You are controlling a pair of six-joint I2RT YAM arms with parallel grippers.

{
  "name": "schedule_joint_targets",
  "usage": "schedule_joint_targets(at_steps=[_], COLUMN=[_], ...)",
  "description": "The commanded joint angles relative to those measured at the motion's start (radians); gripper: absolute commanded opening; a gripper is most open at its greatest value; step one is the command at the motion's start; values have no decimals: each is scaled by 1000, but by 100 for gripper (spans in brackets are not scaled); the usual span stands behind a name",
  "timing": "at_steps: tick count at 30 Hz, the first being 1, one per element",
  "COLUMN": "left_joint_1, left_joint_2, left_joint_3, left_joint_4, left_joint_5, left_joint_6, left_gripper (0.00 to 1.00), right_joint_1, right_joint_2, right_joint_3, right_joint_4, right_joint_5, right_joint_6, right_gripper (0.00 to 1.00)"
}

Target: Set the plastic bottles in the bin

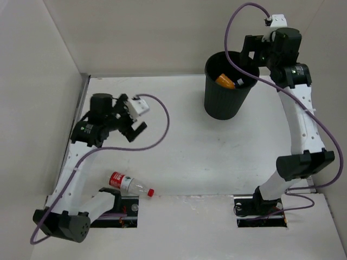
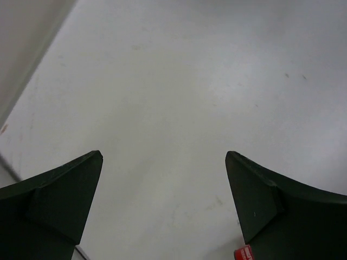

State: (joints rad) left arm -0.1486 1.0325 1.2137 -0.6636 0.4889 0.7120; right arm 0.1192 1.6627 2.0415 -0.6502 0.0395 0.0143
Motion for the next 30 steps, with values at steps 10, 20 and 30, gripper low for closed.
schedule_joint_targets(at_steps=[10, 20, 30], left_joint_1=[-554, -1039, -606], left_joint_2=[-14, 98, 58], left_joint_3=[-115, -172, 122], left_joint_4=[-590, -580, -356], left_joint_5=[-234, -381, -239], left_joint_6=[373, 40, -78], left_gripper=[100, 100, 100], right_joint_1=[-62, -62, 116], right_joint_2=[-352, -481, -627], right_joint_3=[36, -18, -393], right_joint_4=[-190, -186, -201], right_joint_5=[-194, -220, -336], right_joint_6=[-34, -7, -97], right_gripper=[100, 100, 100])
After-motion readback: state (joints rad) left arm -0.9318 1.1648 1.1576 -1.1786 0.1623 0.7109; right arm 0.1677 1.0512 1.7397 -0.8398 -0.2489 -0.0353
